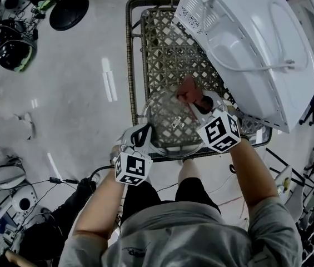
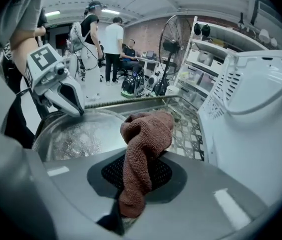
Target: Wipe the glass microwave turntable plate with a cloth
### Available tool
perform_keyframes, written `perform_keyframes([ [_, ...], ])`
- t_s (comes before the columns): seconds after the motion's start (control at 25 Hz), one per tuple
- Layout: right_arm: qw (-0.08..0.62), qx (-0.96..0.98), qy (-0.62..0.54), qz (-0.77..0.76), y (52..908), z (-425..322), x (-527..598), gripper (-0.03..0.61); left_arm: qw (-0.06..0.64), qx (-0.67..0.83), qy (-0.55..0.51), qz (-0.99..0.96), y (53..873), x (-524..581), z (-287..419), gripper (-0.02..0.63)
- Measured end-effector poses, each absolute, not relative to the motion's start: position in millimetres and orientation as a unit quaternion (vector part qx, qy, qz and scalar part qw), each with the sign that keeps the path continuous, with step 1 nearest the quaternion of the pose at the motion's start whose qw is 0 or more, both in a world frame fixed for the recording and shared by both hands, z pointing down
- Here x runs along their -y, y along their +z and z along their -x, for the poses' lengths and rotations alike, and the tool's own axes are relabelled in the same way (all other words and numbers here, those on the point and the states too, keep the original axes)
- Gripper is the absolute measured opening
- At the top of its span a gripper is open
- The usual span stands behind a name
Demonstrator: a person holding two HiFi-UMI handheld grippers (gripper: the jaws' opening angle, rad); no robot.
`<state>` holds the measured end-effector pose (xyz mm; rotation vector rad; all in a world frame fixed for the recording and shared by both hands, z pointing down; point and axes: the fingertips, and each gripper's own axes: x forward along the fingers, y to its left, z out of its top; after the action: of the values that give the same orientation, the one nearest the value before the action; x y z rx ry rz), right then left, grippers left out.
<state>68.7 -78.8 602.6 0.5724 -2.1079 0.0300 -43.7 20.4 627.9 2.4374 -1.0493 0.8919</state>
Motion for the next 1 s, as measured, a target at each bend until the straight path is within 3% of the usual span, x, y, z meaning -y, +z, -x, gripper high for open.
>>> perform_keyframes([
  [0.24, 0.39, 0.916, -0.014, -0.094, 587, 29, 33, 0.072, 0.167, 0.374, 0.311, -0.858, 627, -20, 44, -0.002],
  [0.48, 0.39, 0.92, -0.043, -0.012, 605, 93, 10, 0.072, 0.166, 0.371, 0.31, -0.859, 627, -21, 44, -0.002],
  [0.72, 0.403, 0.914, -0.047, 0.008, 617, 91, 6, 0.071, 0.162, 0.371, 0.311, -0.86, 627, -21, 44, -0.002],
  [1.0, 0.443, 0.895, -0.036, -0.034, 620, 28, 24, 0.071, 0.163, 0.371, 0.313, -0.859, 628, -22, 45, -0.002],
])
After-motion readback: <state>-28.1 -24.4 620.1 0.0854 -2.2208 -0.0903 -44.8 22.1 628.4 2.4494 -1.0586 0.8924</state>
